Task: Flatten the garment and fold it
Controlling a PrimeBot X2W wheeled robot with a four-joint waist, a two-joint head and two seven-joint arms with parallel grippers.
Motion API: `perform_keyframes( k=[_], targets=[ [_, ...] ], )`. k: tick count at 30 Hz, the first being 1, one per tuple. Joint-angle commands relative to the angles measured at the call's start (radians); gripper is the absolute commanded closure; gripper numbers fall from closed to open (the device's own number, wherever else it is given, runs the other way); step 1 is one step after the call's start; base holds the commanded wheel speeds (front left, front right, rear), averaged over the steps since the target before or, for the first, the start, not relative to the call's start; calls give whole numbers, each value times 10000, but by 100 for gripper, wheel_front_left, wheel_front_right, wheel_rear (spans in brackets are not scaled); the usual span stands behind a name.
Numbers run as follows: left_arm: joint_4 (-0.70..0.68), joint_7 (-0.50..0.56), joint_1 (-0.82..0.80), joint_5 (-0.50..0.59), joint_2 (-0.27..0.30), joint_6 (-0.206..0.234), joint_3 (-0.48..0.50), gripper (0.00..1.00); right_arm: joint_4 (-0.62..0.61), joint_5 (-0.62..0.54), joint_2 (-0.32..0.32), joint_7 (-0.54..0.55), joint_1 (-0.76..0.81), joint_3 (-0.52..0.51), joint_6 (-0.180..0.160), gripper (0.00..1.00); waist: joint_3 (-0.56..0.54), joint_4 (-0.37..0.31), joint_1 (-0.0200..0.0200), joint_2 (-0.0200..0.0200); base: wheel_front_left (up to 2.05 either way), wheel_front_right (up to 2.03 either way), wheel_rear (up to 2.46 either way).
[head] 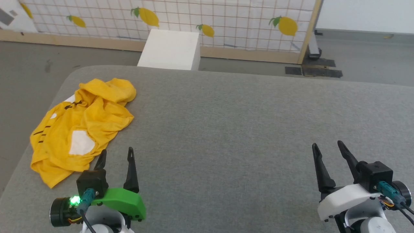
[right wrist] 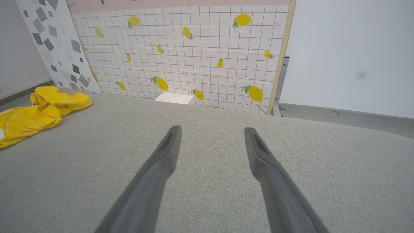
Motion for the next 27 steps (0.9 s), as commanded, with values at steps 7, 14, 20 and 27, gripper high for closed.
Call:
perform_keyframes(
  k=[7, 14, 20, 27],
  targets=[
    [94, -215, 85, -150, -8, 98, 32, 0, 213, 197, 10, -235, 157, 12, -7, 0, -24, 719, 0, 0, 0, 0, 0],
    [162, -361, 153, -236, -11, 138, 45, 0, 380, 299, 12, -382, 174, 44, -8, 0, -73, 1249, 0, 0, 0, 0, 0],
    [218, -484, 202, -323, -14, 188, 66, 0, 535, 382, 13, -505, 165, 51, -9, 0, -91, 1626, 0, 0, 0, 0, 0],
    [279, -626, 249, -422, -17, 270, 53, 0, 713, 463, 14, -648, 147, 58, -10, 0, -88, 1977, 0, 0, 0, 0, 0]
  ],
)
